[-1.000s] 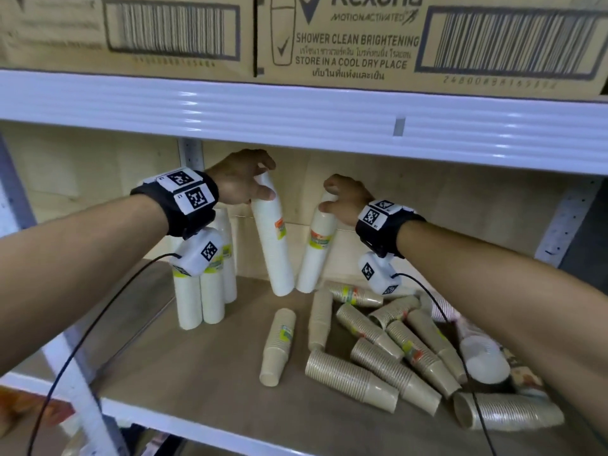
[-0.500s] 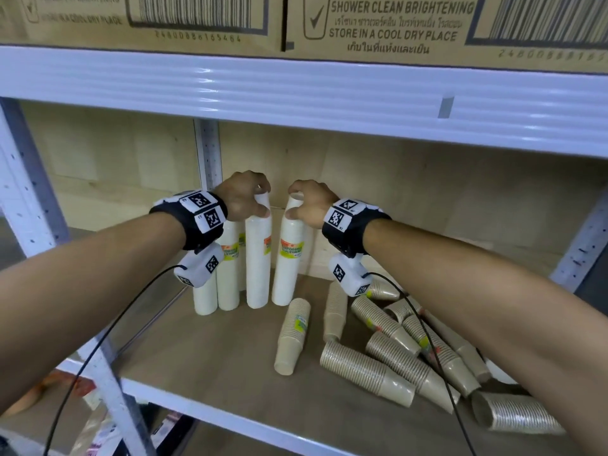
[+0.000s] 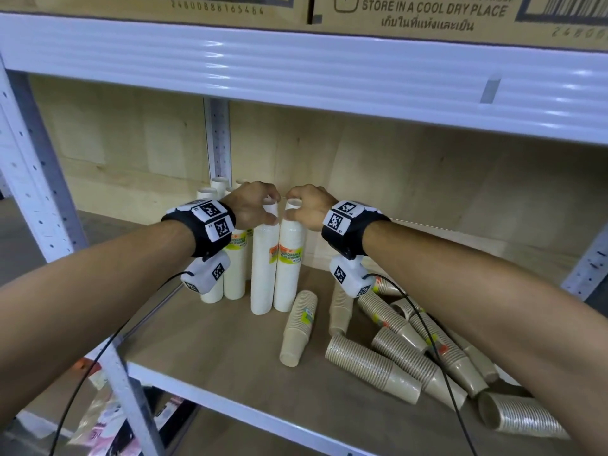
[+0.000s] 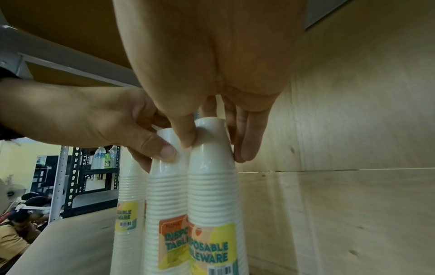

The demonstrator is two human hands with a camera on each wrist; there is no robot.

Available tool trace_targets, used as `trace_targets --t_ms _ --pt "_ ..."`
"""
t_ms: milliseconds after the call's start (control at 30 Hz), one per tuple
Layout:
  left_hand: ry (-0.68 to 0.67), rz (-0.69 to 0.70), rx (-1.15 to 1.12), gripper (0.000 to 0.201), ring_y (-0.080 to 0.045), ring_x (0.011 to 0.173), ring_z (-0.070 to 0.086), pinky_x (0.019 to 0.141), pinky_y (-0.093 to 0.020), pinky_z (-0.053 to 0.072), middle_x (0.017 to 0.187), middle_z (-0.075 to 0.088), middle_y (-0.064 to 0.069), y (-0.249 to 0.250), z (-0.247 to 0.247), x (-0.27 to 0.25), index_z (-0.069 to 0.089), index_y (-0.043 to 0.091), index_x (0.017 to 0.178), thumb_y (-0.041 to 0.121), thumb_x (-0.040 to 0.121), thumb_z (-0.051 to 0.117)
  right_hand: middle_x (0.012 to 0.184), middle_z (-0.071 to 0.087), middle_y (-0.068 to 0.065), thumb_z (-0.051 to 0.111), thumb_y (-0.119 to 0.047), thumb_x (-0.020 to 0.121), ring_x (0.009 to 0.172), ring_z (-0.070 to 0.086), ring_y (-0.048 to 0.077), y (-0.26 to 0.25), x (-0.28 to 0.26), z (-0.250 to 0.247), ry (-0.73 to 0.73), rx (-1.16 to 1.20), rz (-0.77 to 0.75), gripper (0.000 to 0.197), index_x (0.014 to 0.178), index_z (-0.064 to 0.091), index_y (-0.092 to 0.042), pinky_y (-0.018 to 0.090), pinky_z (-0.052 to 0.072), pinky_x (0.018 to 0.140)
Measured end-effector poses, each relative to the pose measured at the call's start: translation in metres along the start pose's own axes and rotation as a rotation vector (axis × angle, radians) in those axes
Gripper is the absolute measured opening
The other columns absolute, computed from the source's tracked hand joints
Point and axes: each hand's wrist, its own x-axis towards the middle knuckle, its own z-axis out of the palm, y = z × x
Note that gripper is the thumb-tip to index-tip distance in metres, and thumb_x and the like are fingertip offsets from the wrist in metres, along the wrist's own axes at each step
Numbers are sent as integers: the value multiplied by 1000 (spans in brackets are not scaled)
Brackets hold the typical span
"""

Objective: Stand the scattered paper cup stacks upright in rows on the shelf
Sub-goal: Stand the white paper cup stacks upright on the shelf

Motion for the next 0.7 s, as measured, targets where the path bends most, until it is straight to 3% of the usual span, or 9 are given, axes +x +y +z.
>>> trace_targets --t_ms 100,233,333,467,633,700 --pt "36 -58 -7 52 -24 115 55 97 -40 48 124 62 -6 -1 -4 1 56 15 129 40 84 69 111 67 7 63 -27 90 103 62 27 -3 3 -1 27 -35 -17 25 109 68 -12 35 51 85" --pt "68 -69 10 50 -23 110 57 90 -34 49 121 62 -6 -1 -8 3 60 14 126 41 85 69 102 68 7 65 -26 89 94 63 27 -3 5 1 45 -26 -24 19 100 71 -12 34 52 80" --pt "68 -39 -5 41 -21 110 57 86 -29 46 123 63 -5 0 -7 4 63 13 123 31 87 70 103 67 6 65 -27 89 94 63 25 -3 6 2 44 -35 -18 19 100 71 -13 29 45 73" --pt "59 -32 -20 38 -23 117 54 98 -37 47 126 63 -2 2 -6 2 65 17 122 24 86 69 102 67 8 64 -27 89 94 63 26 -3 7 0 34 -53 -8 23 105 70 -12 29 47 74" --pt "78 -99 7 45 -23 108 55 87 -35 50 117 62 -2 2 -7 1 64 15 119 41 83 70 106 67 7 64 -26 89 96 63 25 -5 7 -2 17 -74 -14 25 110 69 -13 28 46 76" --pt "84 -105 18 41 -23 107 55 86 -36 50 117 62 -4 2 -8 2 65 14 117 39 84 70 107 67 7 64 -26 89 96 62 25 -4 7 -1 18 -74 -15 25 110 69 -14 27 42 74"
